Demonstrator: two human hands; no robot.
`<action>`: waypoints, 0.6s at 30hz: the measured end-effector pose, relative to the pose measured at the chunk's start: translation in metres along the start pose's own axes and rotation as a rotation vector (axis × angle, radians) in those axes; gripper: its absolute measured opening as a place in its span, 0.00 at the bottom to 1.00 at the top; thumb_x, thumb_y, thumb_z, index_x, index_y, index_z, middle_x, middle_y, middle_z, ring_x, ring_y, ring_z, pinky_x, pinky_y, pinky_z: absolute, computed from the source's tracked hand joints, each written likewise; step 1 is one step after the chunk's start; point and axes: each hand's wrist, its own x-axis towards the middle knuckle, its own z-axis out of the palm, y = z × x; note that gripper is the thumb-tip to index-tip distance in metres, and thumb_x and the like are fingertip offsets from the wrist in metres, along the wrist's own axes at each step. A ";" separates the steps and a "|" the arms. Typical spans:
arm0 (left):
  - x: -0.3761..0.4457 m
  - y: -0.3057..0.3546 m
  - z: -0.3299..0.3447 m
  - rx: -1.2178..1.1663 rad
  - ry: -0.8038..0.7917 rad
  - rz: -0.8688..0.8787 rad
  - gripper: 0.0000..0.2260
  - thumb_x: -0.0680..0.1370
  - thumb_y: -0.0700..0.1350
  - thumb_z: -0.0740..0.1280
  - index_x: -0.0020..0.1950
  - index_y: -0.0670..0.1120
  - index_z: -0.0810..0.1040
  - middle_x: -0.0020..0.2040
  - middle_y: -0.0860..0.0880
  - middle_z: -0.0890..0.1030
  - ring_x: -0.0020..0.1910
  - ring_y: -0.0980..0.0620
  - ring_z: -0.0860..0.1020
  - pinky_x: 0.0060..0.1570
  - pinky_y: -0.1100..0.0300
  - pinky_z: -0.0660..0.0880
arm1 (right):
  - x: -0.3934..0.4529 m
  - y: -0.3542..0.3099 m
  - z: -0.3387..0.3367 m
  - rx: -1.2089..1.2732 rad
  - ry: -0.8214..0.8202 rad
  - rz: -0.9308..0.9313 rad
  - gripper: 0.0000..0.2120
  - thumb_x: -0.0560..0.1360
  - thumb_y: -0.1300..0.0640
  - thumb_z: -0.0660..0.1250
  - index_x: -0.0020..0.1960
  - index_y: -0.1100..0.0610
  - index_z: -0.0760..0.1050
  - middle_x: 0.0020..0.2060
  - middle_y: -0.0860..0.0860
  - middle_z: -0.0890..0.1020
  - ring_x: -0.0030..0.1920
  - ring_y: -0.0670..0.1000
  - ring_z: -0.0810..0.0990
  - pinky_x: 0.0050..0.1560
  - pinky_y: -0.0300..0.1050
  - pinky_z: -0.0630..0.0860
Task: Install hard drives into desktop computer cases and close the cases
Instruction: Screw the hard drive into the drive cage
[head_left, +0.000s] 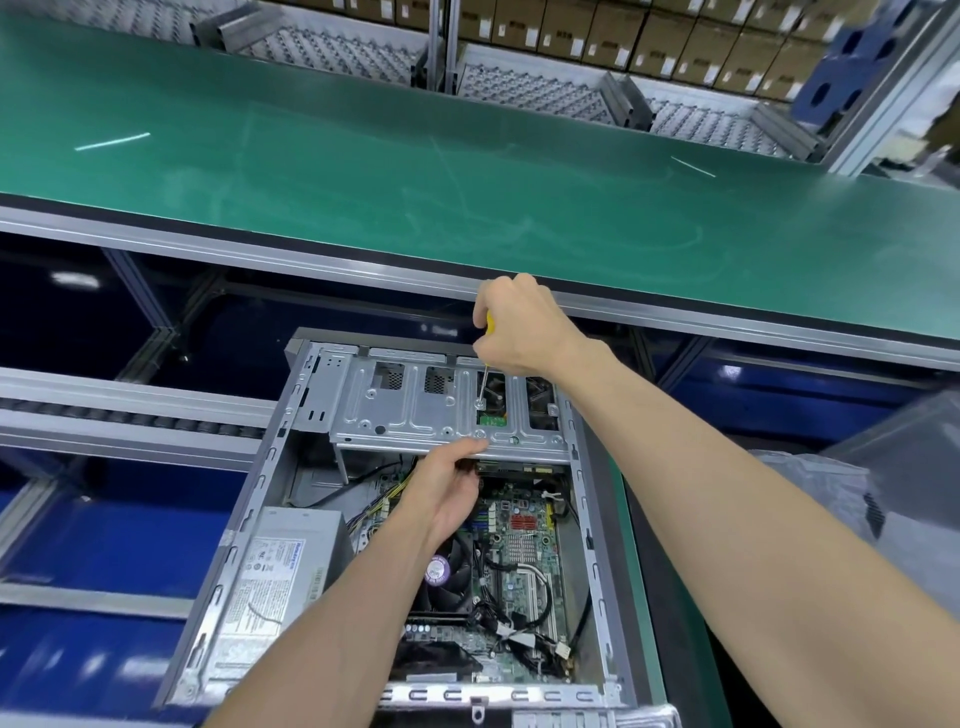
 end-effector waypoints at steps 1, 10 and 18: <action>0.001 -0.001 0.000 0.005 0.002 -0.004 0.30 0.68 0.32 0.72 0.69 0.31 0.70 0.75 0.37 0.68 0.77 0.46 0.63 0.80 0.53 0.49 | -0.001 -0.002 0.000 0.003 0.013 0.010 0.12 0.69 0.63 0.67 0.53 0.59 0.77 0.52 0.58 0.78 0.54 0.60 0.75 0.47 0.49 0.74; -0.021 0.009 0.007 0.111 0.099 0.070 0.23 0.75 0.33 0.74 0.68 0.32 0.71 0.70 0.41 0.74 0.65 0.49 0.73 0.71 0.57 0.67 | -0.038 -0.002 -0.006 0.051 0.107 0.140 0.04 0.69 0.65 0.70 0.43 0.62 0.81 0.45 0.60 0.82 0.49 0.61 0.76 0.43 0.51 0.77; -0.069 -0.011 0.008 0.516 0.250 0.188 0.07 0.77 0.40 0.73 0.49 0.36 0.81 0.41 0.40 0.86 0.42 0.46 0.87 0.51 0.54 0.83 | -0.139 0.036 0.011 0.781 0.174 0.470 0.08 0.72 0.63 0.76 0.46 0.62 0.78 0.32 0.57 0.85 0.33 0.52 0.86 0.36 0.43 0.83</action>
